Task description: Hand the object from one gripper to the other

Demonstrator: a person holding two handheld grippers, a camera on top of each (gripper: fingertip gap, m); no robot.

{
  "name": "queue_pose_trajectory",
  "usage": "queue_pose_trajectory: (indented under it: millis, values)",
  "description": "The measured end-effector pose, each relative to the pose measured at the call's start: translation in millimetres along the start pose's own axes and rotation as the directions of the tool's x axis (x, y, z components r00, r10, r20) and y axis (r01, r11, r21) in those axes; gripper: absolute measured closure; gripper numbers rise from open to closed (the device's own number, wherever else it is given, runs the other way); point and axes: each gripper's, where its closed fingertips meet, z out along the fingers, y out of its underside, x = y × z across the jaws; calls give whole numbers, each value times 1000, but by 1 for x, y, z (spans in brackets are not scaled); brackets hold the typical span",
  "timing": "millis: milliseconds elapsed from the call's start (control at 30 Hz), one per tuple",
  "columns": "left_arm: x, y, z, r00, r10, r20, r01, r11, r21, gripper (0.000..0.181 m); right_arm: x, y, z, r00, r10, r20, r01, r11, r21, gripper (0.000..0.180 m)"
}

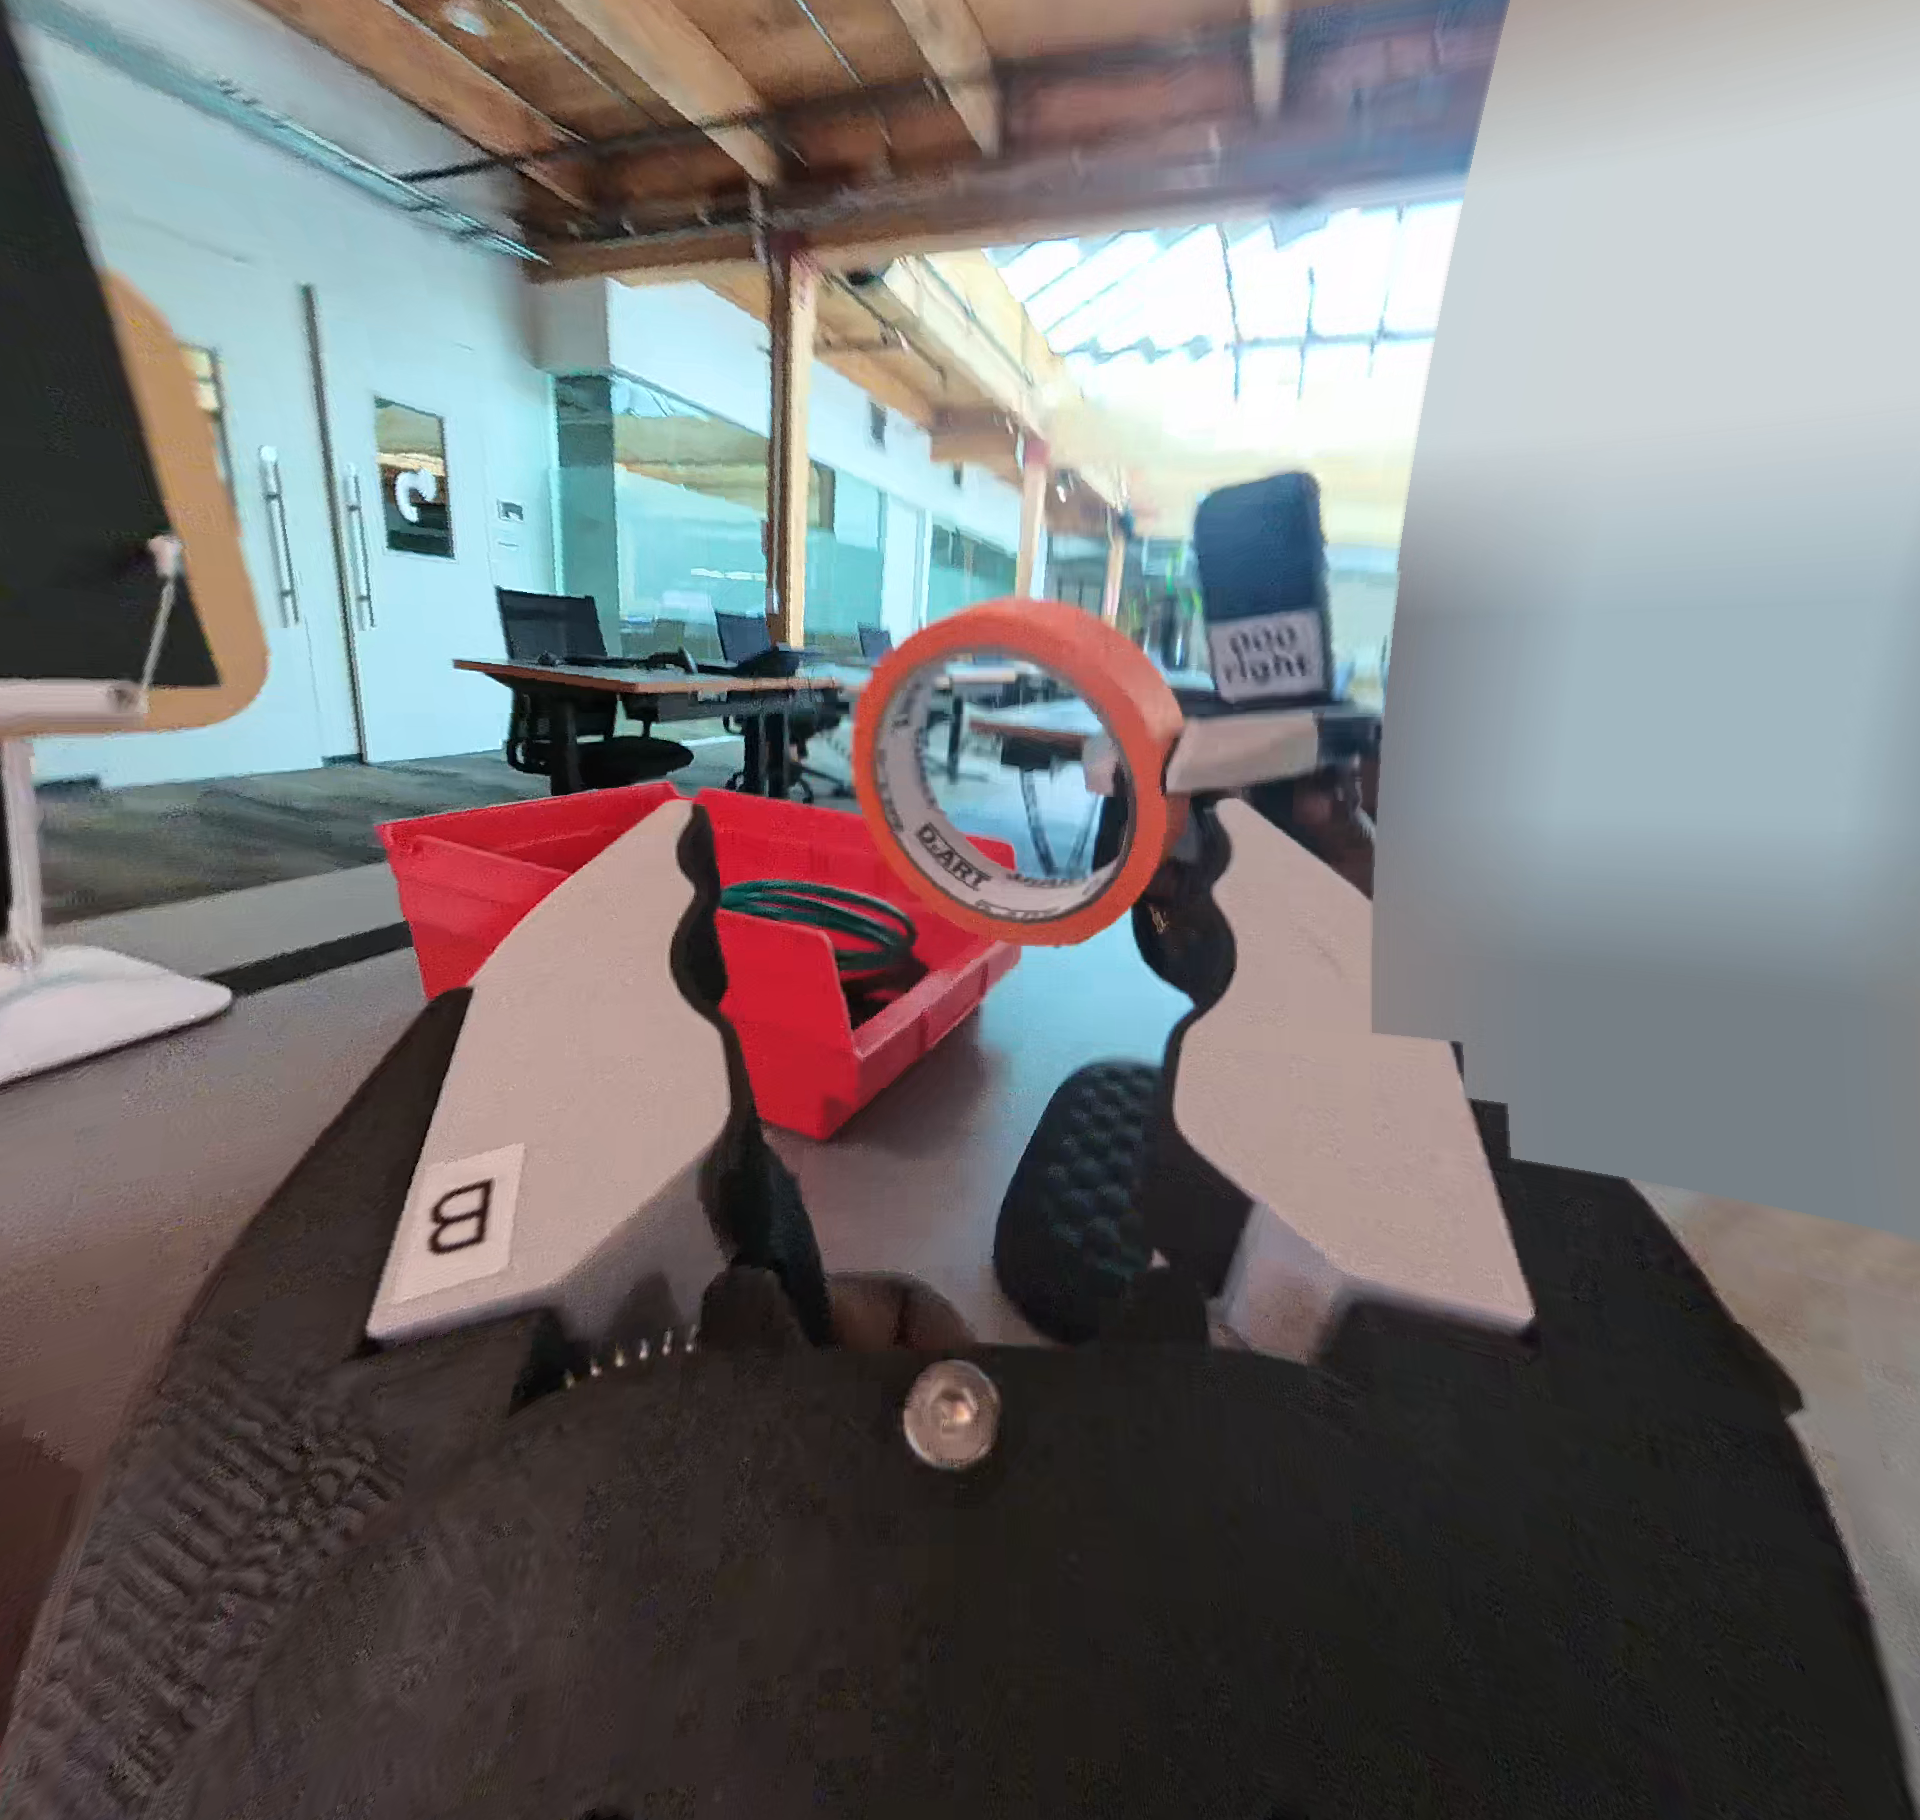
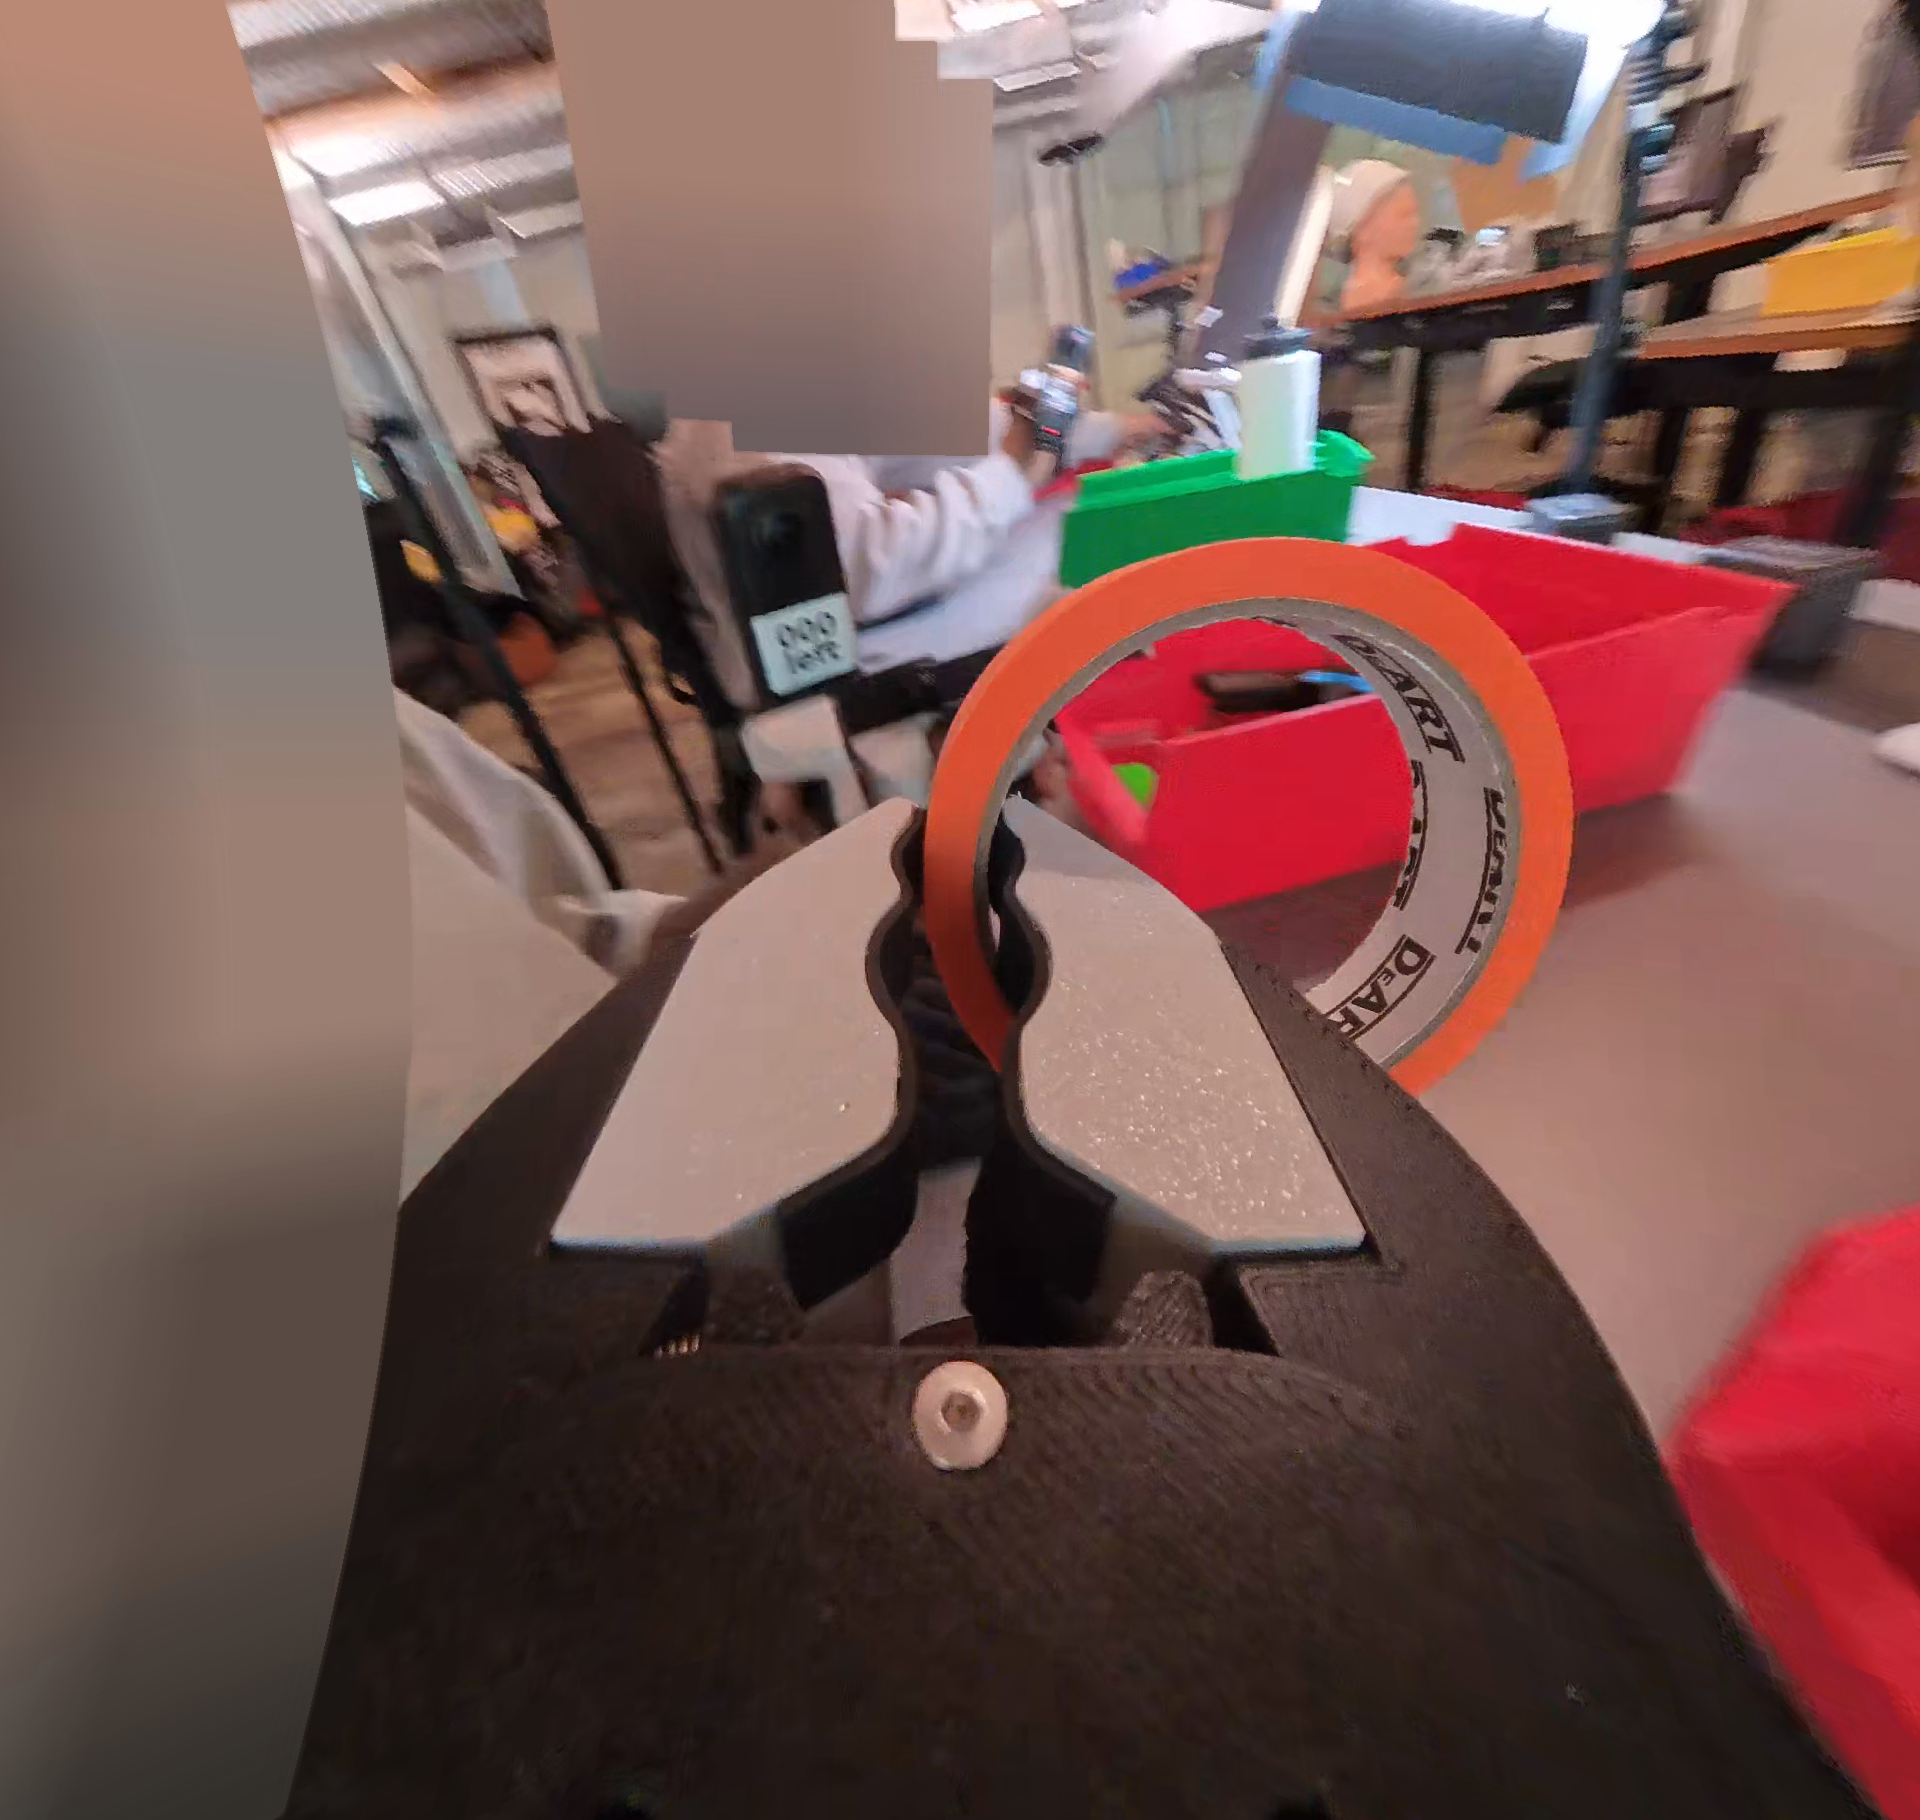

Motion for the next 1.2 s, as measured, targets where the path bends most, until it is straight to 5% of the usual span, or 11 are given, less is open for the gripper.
queue_pose_trajectory:
  millis: [167, 400, 733, 1200]
  values:
    - [-31, -7, -19, 989, -84, 119, 73, 993, 98, 81, 50, -10, -33, 937, -192, -291, 154, 977, -149, 169]
    - [-37, 4, -20, 987, -63, 150, 54, 997, 63, 81, 121, -5, -85, 814, -248, -525, 84, 945, -317, 169]
    - [-39, 10, -20, 982, 16, 186, -23, 999, 32, 85, 217, 29, -111, 734, -247, -632, -187, 822, -538, 168]
    - [-41, 9, -24, 980, 21, 200, -30, 999, 43, 89, 338, 72, -123, 600, -88, -795, -547, 680, -489, 168]
